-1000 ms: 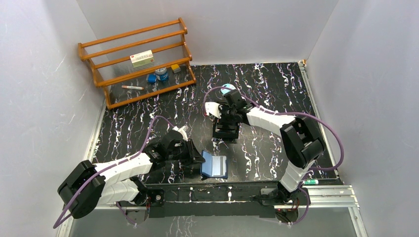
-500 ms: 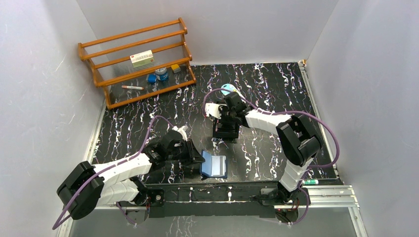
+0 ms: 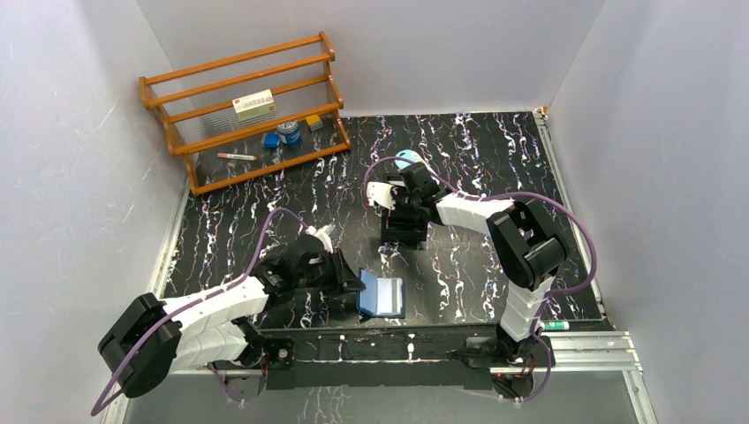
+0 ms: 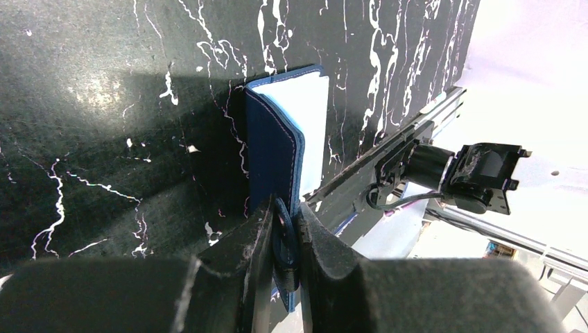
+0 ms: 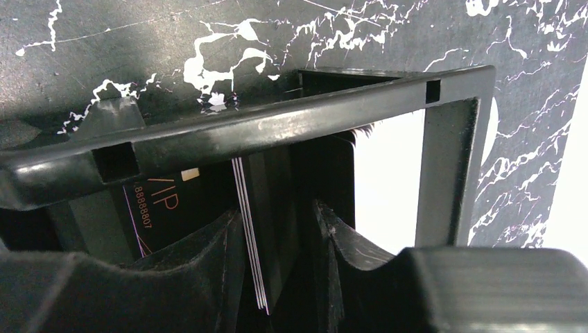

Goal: Put the credit cards into the card holder
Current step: Pick up the credit card from the storage box.

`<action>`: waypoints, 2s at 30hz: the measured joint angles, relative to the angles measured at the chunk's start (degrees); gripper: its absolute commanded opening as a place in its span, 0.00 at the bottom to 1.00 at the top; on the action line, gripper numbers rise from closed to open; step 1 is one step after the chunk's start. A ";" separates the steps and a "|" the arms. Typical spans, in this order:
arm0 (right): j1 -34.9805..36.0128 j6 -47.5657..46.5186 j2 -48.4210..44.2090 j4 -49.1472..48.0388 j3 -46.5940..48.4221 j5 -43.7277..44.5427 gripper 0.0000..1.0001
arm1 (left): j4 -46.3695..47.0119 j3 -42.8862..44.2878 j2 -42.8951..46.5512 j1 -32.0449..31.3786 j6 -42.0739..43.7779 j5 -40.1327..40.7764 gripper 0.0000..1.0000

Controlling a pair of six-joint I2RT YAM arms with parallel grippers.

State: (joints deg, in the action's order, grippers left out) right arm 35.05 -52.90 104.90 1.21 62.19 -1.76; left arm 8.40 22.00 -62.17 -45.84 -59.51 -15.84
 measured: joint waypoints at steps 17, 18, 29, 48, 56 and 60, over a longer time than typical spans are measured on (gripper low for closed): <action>-0.83 -0.68 0.70 -0.15 0.92 -0.66 0.36 | 0.17 -0.90 1.42 0.00 -0.57 0.15 0.16; -0.83 -0.68 0.68 -0.20 0.92 -0.48 0.39 | 0.20 -0.92 1.42 0.00 -0.59 0.15 0.15; -0.92 -0.46 0.61 -1.55 1.11 0.74 0.43 | 1.31 -0.96 1.20 -0.02 -0.74 0.11 0.15; -0.94 -0.46 -1.42 -3.41 1.18 1.81 0.45 | 1.84 -0.96 -0.39 -0.02 -0.72 -0.17 0.16; -1.79 -1.18 -0.04 -4.44 3.41 2.03 0.40 | 1.86 -0.96 -0.39 0.00 -0.74 -0.26 0.16; -2.32 -1.55 0.48 -4.37 3.91 1.79 0.35 | 1.90 -0.96 -0.39 0.00 -0.74 -0.31 0.16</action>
State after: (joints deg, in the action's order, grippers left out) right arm 32.73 -54.46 105.38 -3.16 66.11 0.03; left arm 10.31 21.04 -62.57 -45.84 -60.25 -16.14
